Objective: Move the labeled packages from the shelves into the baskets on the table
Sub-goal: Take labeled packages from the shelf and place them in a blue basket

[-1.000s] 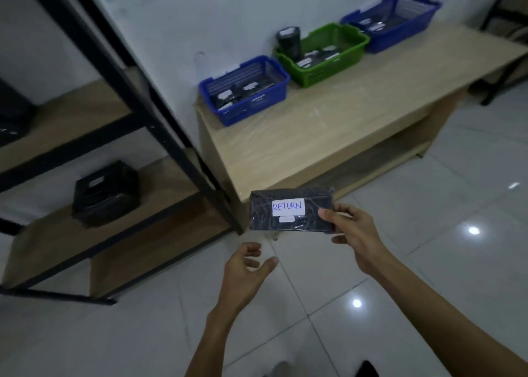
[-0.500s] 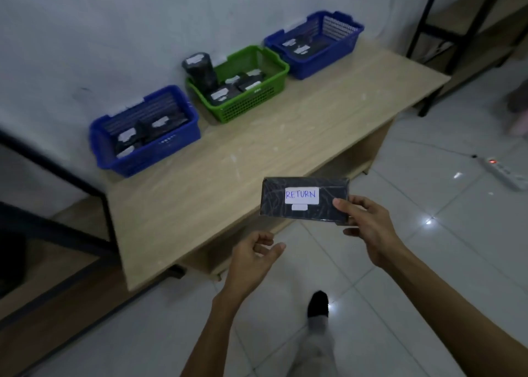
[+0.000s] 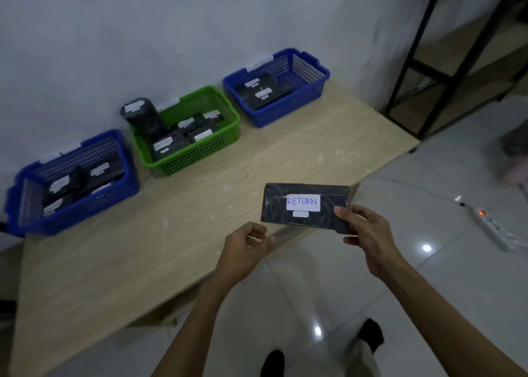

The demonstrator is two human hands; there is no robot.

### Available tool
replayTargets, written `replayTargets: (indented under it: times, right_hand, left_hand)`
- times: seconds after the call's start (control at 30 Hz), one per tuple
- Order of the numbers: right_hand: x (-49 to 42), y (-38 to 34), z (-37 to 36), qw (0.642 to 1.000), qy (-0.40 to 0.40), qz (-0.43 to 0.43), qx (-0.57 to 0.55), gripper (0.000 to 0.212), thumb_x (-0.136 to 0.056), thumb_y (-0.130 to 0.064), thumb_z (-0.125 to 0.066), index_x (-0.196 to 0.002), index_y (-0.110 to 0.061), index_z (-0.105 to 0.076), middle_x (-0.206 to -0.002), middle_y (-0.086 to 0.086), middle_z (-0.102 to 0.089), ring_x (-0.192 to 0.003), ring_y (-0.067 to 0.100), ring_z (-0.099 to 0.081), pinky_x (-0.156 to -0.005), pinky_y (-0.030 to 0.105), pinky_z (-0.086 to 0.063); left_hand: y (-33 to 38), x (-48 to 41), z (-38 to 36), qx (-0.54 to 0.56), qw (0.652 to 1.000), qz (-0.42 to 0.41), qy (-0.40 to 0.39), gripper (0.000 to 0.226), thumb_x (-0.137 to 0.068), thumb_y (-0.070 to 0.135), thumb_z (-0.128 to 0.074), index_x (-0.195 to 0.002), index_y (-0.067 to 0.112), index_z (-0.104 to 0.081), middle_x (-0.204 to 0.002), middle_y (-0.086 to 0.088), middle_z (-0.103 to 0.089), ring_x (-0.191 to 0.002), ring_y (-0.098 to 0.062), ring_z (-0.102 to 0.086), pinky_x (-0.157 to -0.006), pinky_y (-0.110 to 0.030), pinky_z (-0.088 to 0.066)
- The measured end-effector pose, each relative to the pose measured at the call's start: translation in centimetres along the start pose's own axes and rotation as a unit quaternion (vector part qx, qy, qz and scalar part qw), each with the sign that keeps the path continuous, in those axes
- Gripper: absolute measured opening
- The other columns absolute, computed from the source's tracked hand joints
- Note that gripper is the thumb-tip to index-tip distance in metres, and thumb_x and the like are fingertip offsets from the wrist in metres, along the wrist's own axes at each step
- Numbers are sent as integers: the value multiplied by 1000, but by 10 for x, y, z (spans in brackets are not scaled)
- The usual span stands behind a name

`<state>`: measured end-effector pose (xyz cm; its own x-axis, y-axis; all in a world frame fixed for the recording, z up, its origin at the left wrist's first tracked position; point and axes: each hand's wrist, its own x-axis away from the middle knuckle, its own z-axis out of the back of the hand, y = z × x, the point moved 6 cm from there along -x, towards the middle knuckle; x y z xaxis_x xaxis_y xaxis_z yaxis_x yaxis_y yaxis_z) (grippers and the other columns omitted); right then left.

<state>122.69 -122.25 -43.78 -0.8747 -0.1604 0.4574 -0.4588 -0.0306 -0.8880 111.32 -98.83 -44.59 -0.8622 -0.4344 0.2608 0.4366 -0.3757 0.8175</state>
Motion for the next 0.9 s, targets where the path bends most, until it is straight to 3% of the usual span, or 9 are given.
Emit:
replayTargets:
  times: [0.1,0.37,0.53,0.67,0.8,0.9]
  right_hand:
    - [-47,-28,25,999,-31,-1,14,35,-75,-28,-76,-103,-9,-66,-86,6,-71,-68,14,-62,-62,31,-47]
    - [-147,-93,52,996,-83,-16,10,41,-74,-28,-77,-107,-7,-63,-91,9,-73,-71,18,-65,-65,33,-50]
    - [-211,-118,47,995,-96,-22,11,41,-74,-27,-77,-106,-7,-62,-94,14,-72,-71,22,-65,-56,30,-50]
    - [-264,-139,33,994,-109,-18,8,39,-74,-27,-78,-104,-8,-61,-96,16,-71,-75,25,-64,-55,29,-51]
    - [-318,-167,12,993,-114,-14,7,42,-73,-28,-77,-105,-5,-61,-92,15,-71,-72,25,-64,-54,29,-52]
    - [-358,-190,-2,995,-100,-24,5,43,-75,-27,-76,-105,-2,-59,-91,16,-70,-73,26,-63,-56,29,-54]
  left_hand:
    - [29,-22,-22,27,998,19,61,17,-82,28,-73,-93,18,-67,-88,1,-69,-68,-3,-57,-58,-10,-44]
    - [82,-69,-72,65,990,55,117,13,-82,26,-73,-92,19,-67,-86,0,-71,-71,-6,-58,-60,-13,-46]
    - [99,-118,-85,57,988,62,126,12,-84,28,-71,-92,20,-67,-87,3,-70,-73,-6,-58,-61,-12,-45]
    - [109,-174,-86,51,989,51,132,13,-84,29,-71,-93,20,-67,-85,5,-69,-76,-8,-61,-61,-12,-46]
    - [123,-255,-79,43,986,32,159,12,-83,26,-73,-90,18,-68,-83,5,-69,-71,1,-59,-62,-13,-45]
    - [138,-317,-68,-12,982,1,186,14,-81,26,-73,-91,18,-68,-89,5,-69,-81,-9,-61,-71,-20,-44]
